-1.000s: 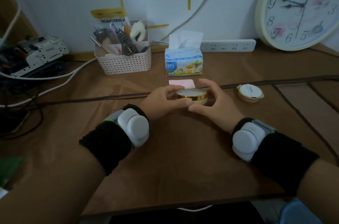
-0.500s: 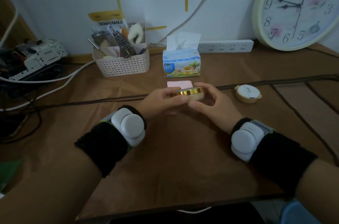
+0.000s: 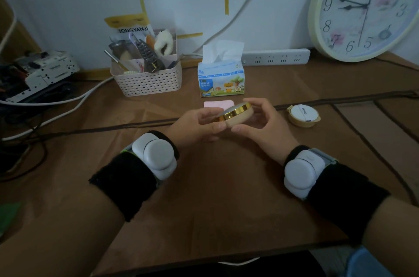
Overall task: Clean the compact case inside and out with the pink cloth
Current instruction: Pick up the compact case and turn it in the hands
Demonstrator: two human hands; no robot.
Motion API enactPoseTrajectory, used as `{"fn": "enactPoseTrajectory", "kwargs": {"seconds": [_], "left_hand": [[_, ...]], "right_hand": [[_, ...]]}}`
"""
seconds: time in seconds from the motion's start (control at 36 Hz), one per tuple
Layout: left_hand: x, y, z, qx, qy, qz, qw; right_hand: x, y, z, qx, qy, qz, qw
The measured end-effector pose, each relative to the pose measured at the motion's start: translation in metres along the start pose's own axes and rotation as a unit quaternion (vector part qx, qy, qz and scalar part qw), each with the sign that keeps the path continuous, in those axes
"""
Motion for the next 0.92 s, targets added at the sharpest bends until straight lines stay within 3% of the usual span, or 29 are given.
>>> {"fn": "enactPoseTrajectory", "kwargs": {"seconds": [0.28, 0.53, 0.75, 0.92], "left_hand": [[-0.002, -0.006, 0.003, -0.010, -0.028, -0.084, 0.996], [-0.004, -0.007, 0.005, 0.024, -0.061, 0.062, 0.996], [-0.001, 0.000, 0.002, -0.031, -0.013, -0.044, 0.998], [-0.003, -0.005, 0.006, -0.007, -0.022, 0.022, 0.999]], "right_hand": [[-0.004, 0.004, 0.001, -0.016, -0.031, 0.058, 0.998], [-0.004, 0.006, 0.000, -0.060, -0.008, 0.010, 0.998], [0.002, 0.002, 0.001, -0.028, 0.033, 0.019, 0.999], [0.009, 0.000, -0.002, -0.003, 0.079, 0.029, 0.996]]}}
Point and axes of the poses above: each hand's wrist, its own z-axis towards the middle knuckle, its own x-axis out of the palm, y = z × x, the point moved 6 cm from there along z, towards the middle knuckle, and after that the axes turned 10 degrees about -y, right-handed, at the moved point
